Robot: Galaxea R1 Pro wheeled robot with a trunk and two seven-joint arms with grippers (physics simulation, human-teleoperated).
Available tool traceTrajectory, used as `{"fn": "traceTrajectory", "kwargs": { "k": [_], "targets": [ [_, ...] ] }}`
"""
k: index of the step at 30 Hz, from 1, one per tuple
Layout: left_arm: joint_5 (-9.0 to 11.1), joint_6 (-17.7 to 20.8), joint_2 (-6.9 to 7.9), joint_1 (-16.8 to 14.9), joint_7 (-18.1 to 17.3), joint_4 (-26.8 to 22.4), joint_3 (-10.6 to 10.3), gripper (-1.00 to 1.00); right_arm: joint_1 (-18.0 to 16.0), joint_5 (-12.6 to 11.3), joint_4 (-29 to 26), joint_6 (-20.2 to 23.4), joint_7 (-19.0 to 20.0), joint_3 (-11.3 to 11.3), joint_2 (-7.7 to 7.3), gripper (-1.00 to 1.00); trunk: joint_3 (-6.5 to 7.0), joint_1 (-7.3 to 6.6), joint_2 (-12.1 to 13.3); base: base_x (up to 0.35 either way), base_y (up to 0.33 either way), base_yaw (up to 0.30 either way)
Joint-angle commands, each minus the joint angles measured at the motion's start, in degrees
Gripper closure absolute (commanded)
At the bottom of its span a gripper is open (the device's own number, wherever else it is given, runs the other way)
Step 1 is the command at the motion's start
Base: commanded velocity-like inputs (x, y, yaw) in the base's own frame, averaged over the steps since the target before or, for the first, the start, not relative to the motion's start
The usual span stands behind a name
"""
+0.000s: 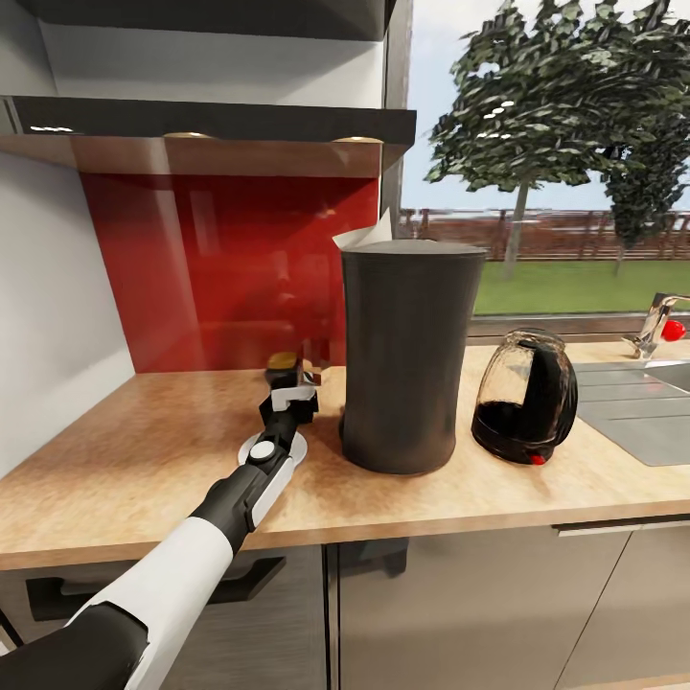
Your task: Set up a coffee station on the kitchen countertop: keep the coffee maker on the countertop, move the bottle of coffee from the kitchen shelf to the counter next to the coffee maker, place a paper coffee filter on top of the coffee maker, put the saucer next to the coffee maker with the coffee cup on the saucer, and place the electric kettle next to the coffee maker.
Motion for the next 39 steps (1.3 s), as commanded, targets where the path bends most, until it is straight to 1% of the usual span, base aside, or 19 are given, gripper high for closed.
{"fn": "traceTrajectory", "kwargs": {
  "k": [1,39],
  "targets": [
    [0.6,-0.3,0.04,-0.1,0.4,0.1,-0.4,-1.0,0.0,0.6,-0.1,-0.4,0.3,-0.4,0.05,-1.0,-0.05,0.0,0.0,0.0,0.0,0.0],
    [0.6,-0.3,0.04,-0.1,0.4,0.1,-0.4,-1.0,0.0,0.6,-0.1,-0.4,0.3,-0.4,0.02,-1.0,-0.05,0.0,0.0,0.0,0.0,0.0]
  ]
}}
